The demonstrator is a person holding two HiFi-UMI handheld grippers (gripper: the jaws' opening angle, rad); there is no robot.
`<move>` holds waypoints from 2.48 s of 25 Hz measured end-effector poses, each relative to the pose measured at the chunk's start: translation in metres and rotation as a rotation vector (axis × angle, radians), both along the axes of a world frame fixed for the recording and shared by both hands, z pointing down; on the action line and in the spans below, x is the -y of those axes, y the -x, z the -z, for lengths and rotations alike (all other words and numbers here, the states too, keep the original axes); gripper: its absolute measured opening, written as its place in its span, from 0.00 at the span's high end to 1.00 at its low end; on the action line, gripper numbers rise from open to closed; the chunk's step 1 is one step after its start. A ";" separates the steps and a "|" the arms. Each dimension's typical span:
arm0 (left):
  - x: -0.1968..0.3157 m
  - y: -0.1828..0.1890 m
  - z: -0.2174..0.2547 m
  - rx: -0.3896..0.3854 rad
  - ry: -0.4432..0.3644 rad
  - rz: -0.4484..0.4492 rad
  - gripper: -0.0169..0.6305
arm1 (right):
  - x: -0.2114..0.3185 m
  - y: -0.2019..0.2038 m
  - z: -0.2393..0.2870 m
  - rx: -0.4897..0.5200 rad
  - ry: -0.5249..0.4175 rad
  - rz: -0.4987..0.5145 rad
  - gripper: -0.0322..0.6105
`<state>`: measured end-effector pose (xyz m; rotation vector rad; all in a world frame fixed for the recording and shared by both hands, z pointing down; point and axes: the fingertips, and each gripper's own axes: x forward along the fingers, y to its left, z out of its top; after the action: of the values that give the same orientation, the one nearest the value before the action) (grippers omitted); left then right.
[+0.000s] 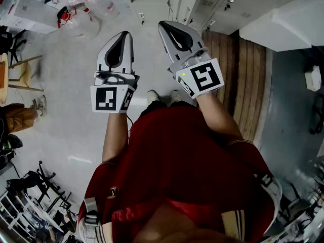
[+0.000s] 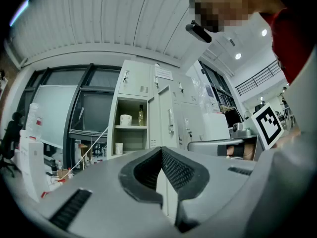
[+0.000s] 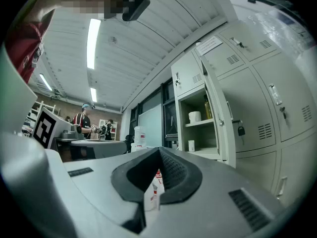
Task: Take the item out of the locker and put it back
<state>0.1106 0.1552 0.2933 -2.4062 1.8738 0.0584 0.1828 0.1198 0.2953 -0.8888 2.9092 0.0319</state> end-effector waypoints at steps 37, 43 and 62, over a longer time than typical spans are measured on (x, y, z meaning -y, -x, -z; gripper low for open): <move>-0.009 0.083 -0.008 -0.061 -0.013 -0.039 0.96 | -0.012 0.081 -0.006 -0.057 0.000 -0.080 0.89; -0.001 0.104 -0.011 -0.066 -0.014 -0.049 0.96 | -0.002 0.100 -0.013 -0.082 0.024 -0.100 0.77; 0.002 0.158 -0.026 -0.062 0.015 -0.049 0.96 | 0.016 0.141 -0.034 -0.119 0.077 -0.144 0.56</move>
<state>-0.0476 0.1537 0.3192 -2.4883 1.8470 0.1241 0.0416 0.1039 0.3291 -1.1461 2.9663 -0.0166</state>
